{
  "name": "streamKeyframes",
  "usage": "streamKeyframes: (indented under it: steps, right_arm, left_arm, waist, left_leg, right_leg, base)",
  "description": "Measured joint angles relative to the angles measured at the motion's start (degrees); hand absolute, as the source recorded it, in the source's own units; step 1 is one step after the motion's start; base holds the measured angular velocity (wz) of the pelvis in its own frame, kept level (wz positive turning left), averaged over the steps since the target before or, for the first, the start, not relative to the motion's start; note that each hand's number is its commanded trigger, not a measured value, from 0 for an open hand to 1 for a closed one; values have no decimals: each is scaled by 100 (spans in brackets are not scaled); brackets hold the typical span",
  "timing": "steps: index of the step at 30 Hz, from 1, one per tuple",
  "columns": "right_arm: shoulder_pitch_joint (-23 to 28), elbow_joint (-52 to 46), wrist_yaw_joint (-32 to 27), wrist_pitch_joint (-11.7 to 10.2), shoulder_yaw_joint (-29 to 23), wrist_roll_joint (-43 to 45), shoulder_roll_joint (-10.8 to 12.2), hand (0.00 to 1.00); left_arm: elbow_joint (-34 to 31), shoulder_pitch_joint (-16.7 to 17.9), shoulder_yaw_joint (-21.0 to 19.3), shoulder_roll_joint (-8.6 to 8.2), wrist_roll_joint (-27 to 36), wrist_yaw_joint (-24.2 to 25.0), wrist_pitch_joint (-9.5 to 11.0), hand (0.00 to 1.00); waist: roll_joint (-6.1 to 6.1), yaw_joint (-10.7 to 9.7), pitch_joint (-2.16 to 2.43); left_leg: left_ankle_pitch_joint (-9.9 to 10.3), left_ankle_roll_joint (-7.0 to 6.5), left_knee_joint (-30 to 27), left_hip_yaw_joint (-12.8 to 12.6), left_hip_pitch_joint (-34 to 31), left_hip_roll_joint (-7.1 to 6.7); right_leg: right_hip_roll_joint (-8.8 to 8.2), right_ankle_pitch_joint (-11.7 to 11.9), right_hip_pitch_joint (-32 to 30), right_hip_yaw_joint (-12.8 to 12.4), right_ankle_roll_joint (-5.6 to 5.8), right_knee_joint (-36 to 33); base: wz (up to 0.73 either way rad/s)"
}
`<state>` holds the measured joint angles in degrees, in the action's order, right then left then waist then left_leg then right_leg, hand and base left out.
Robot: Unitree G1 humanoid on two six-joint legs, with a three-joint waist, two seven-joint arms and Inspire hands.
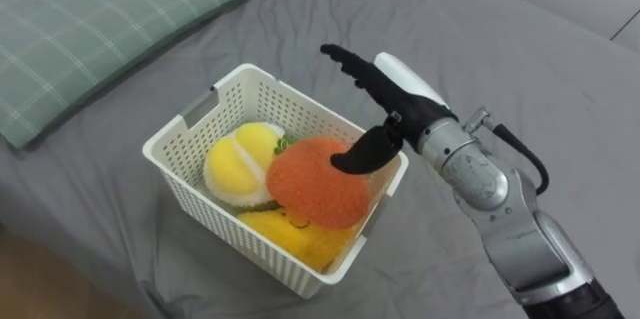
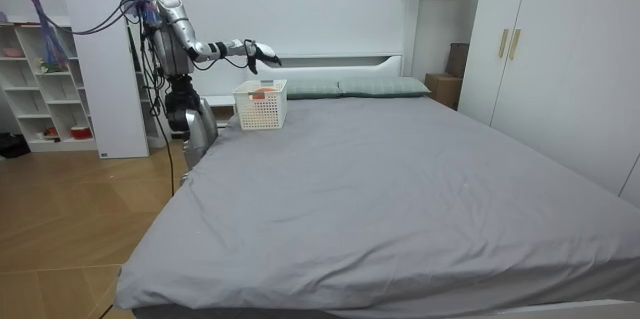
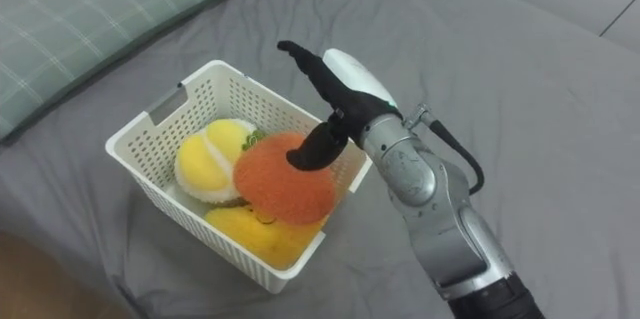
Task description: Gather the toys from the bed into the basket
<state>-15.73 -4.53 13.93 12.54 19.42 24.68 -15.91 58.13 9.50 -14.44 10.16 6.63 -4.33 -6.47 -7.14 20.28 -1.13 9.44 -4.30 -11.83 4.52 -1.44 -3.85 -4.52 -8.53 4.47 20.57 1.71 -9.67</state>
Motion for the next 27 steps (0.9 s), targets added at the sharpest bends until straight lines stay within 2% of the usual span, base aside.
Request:
streamKeyframes:
  steps: [5, 11, 14, 17, 20, 23, 24, 25, 26, 27]
  right_arm:
    - [0, 0, -1, 0, -39, 46, -3, 0]
    - [1, 1, -14, -36, -40, -265, -18, 0]
    - [6, 0, -117, -105, -85, -614, -46, 0]
    - [101, -1, -260, -204, -451, -974, -46, 0]
    - [419, -5, -614, -362, -994, -1668, -37, 0]
    - [950, -128, -894, -588, -1751, -2387, -39, 0]
    - [1160, -175, -1052, -643, -2044, -2796, -38, 0]
    - [1298, -209, -1171, -680, -2327, -3168, -38, 0]
    - [1350, -222, -1214, -691, -2475, -3363, -31, 0]
    - [1515, -218, -1344, -806, -2788, -3811, -26, 0]
  left_arm:
    - [1, -7, 1, 0, -1, 1, 0, 0]
    - [13, 9, 35, -5, 62, -4, 0, 0]
    - [13, 14, 43, -9, 55, -14, 7, 0]
    - [10, 11, 10, -23, 59, -26, 8, 0]
    - [12, 77, 12, -28, 80, -51, 72, 0]
    - [17, 284, -61, -100, 60, -51, 243, 0]
    - [16, 359, -62, -129, 76, -51, 289, 0]
    - [15, 446, -70, -171, 58, -51, 312, 0]
    - [16, 478, -93, -196, 59, -51, 324, 0]
    - [54, 523, -118, -217, 65, -51, 389, 0]
  waist:
    - [37, -2, 0]
    - [90, -32, -14]
    - [89, -181, -9]
    - [69, -407, 7]
    - [102, -593, 15]
    - [208, -913, 82]
    - [283, -1073, 128]
    - [331, -1266, 147]
    - [377, -1346, 138]
    - [425, -1543, 123]
  left_leg:
    - [-1, 0, -1, -31, 7, 2]
    - [-1, -1, 3, -143, 72, 15]
    - [0, -2, 23, -209, 74, 27]
    - [0, -6, 21, -272, 85, 38]
    - [7, -21, 64, -480, 227, 79]
    - [25, -41, 134, -683, 316, 112]
    - [34, -49, 159, -751, 332, 114]
    - [36, -54, 206, -843, 378, 116]
    - [39, -58, 217, -877, 399, 118]
    - [42, -62, 252, -952, 468, 125]
  right_leg:
    - [0, 0, -2, -18, 0, 0]
    - [16, 0, -24, -256, 0, 0]
    - [20, 0, -43, -328, 0, 1]
    - [19, 0, -54, -365, 0, -4]
    - [41, 11, -19, -570, 7, -1]
    - [48, 36, -32, -676, 23, -9]
    - [54, 36, -57, -806, 25, -12]
    - [58, 38, -54, -895, 29, -11]
    - [61, 42, -48, -929, 35, -10]
    - [67, 44, -40, -972, 38, -8]
  base:
    - [-3]
    - [-10]
    - [-10]
    - [-9]
    - [-33]
    - [-33]
    - [-37]
    - [-37]
    - [-37]
    - [-30]
